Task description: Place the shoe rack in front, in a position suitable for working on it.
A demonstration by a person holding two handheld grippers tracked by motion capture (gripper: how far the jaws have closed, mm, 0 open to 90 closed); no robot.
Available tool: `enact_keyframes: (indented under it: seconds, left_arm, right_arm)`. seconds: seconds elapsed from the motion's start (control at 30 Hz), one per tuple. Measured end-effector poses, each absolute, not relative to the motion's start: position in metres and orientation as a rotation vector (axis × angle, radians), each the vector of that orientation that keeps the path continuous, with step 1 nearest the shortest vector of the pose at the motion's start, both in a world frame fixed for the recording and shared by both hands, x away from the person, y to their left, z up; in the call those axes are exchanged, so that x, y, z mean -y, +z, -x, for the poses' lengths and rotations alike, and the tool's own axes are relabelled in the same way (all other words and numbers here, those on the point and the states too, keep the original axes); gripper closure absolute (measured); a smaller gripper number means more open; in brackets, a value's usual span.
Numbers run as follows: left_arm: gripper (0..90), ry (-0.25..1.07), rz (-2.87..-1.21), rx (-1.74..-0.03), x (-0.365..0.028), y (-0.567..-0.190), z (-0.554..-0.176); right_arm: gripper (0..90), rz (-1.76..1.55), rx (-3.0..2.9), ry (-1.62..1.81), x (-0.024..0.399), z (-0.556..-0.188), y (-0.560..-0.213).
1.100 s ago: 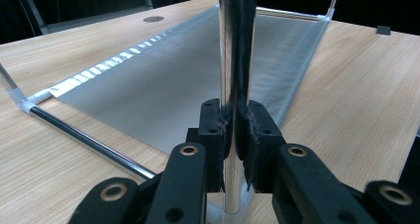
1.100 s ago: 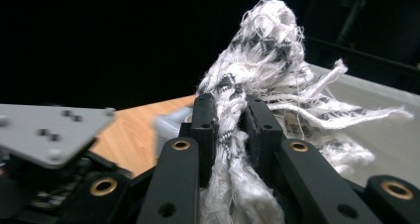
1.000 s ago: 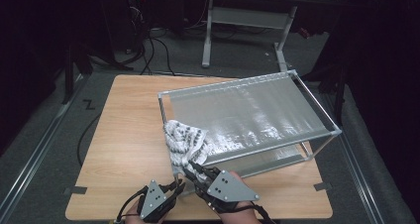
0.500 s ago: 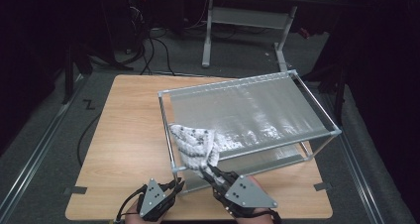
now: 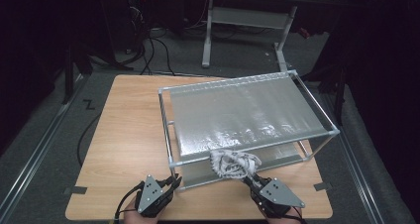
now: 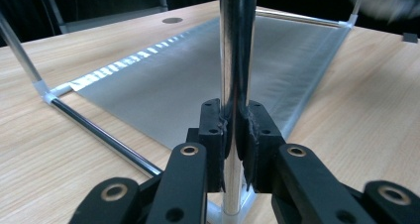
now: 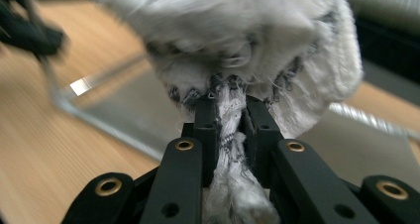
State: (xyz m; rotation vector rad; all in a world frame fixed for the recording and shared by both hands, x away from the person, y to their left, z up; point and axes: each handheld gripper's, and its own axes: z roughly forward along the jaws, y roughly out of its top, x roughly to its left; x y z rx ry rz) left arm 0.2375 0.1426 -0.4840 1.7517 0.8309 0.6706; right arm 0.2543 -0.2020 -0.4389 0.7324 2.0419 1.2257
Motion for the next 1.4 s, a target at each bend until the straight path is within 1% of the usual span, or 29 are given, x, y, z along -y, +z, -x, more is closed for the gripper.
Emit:
enact_keyframes:
  seconds: [0.13,0.17,0.2,0.3,0.33,0.37,0.47,0.5,0.53,0.63,0.67,0.7,0.73,0.87,0.9,0.97,1.03,1.1,1.13,1.17,1.23,1.27,1.3,1.33,1.4]
  left_arm:
    - [80.1,0.683,-1.747,-0.846,-0.148,-0.484,-0.239]
    - [80.1,0.683,-1.747,-0.846,-0.148,-0.484,-0.239]
    - [80.1,0.688,-1.751,-0.851,-0.150,-0.484,-0.239]
    - [80.1,0.693,-1.752,-0.866,-0.154,-0.485,-0.242]
    - [80.1,0.694,-1.749,-0.868,-0.155,-0.485,-0.242]
    - [80.1,0.696,-1.750,-0.873,-0.157,-0.485,-0.243]
    - [80.2,0.702,-1.745,-0.887,-0.162,-0.485,-0.245]
    - [80.2,0.702,-1.745,-0.887,-0.162,-0.485,-0.245]
    - [80.2,0.704,-1.744,-0.890,-0.164,-0.485,-0.245]
    - [80.3,0.705,-1.741,-0.899,-0.166,-0.485,-0.246]
    - [80.3,0.707,-1.738,-0.902,-0.167,-0.485,-0.245]
    - [80.2,0.707,-1.738,-0.902,-0.167,-0.485,-0.245]
    - [80.2,0.714,-1.744,-0.902,-0.167,-0.485,-0.245]
    - [80.1,0.724,-1.746,-0.911,-0.171,-0.485,-0.244]
    - [80.1,0.728,-1.744,-0.914,-0.172,-0.485,-0.243]
    - [80.1,0.733,-1.743,-0.922,-0.174,-0.485,-0.243]
    - [80.2,0.741,-1.737,-0.944,-0.182,-0.484,-0.241]
    - [80.2,0.744,-1.734,-0.953,-0.185,-0.484,-0.241]
    - [80.3,0.748,-1.728,-0.974,-0.190,-0.484,-0.240]
    - [80.3,0.750,-1.724,-0.986,-0.193,-0.483,-0.240]
    - [80.4,0.745,-1.726,-0.998,-0.195,-0.482,-0.241]
    - [80.4,0.741,-1.729,-1.003,-0.197,-0.482,-0.242]
    - [80.5,0.741,-1.729,-1.003,-0.197,-0.482,-0.242]
    - [80.4,0.744,-1.742,-1.008,-0.197,-0.480,-0.243]
    - [80.4,0.739,-1.739,-1.011,-0.198,-0.478,-0.245]
  right_arm:
    - [79.5,-0.801,-2.115,1.101,0.206,-0.275,-0.466]
    - [79.5,-0.801,-2.115,1.101,0.206,-0.275,-0.466]
    - [79.5,-0.855,-2.162,1.043,0.209,-0.289,-0.481]
    - [78.1,-0.910,-2.219,1.029,0.213,-0.298,-0.492]
    - [75.9,-0.926,-2.218,1.043,0.215,-0.299,-0.493]
    - [71.7,-0.934,-2.218,1.061,0.216,-0.299,-0.493]
    - [54.1,-0.962,-2.186,1.164,0.221,-0.298,-0.486]
    - [54.1,-0.962,-2.186,1.164,0.221,-0.298,-0.486]
    - [42.8,-0.978,-2.144,1.228,0.225,-0.298,-0.482]
    - [31.7,-1.015,-2.110,1.265,0.229,-0.303,-0.479]
    - [28.6,-1.030,-2.112,1.265,0.228,-0.305,-0.480]
    - [28.6,-1.030,-2.112,1.265,0.228,-0.305,-0.480]
    - [26.6,-1.053,-2.144,1.245,0.225,-0.313,-0.487]
    - [23.8,-1.095,-2.248,1.169,0.217,-0.327,-0.503]
    - [24.8,-1.142,-2.266,1.158,0.215,-0.329,-0.505]
    - [33.6,-1.106,-2.285,1.175,0.211,-0.330,-0.504]
    - [44.4,-1.049,-2.305,1.164,0.204,-0.328,-0.505]
    - [53.1,-1.016,-2.330,1.148,0.197,-0.327,-0.503]
    - [59.6,-1.010,-2.346,1.145,0.192,-0.327,-0.502]
    - [63.4,-0.988,-2.350,1.141,0.190,-0.327,-0.502]
    - [76.1,-0.950,-2.362,1.145,0.183,-0.325,-0.501]
    - [78.1,-0.941,-2.369,1.140,0.181,-0.324,-0.501]
    - [78.1,-0.941,-2.369,1.140,0.181,-0.324,-0.501]
    - [81.4,-0.897,-2.371,1.115,0.177,-0.321,-0.500]
    - [81.8,-0.878,-2.345,1.127,0.179,-0.318,-0.496]
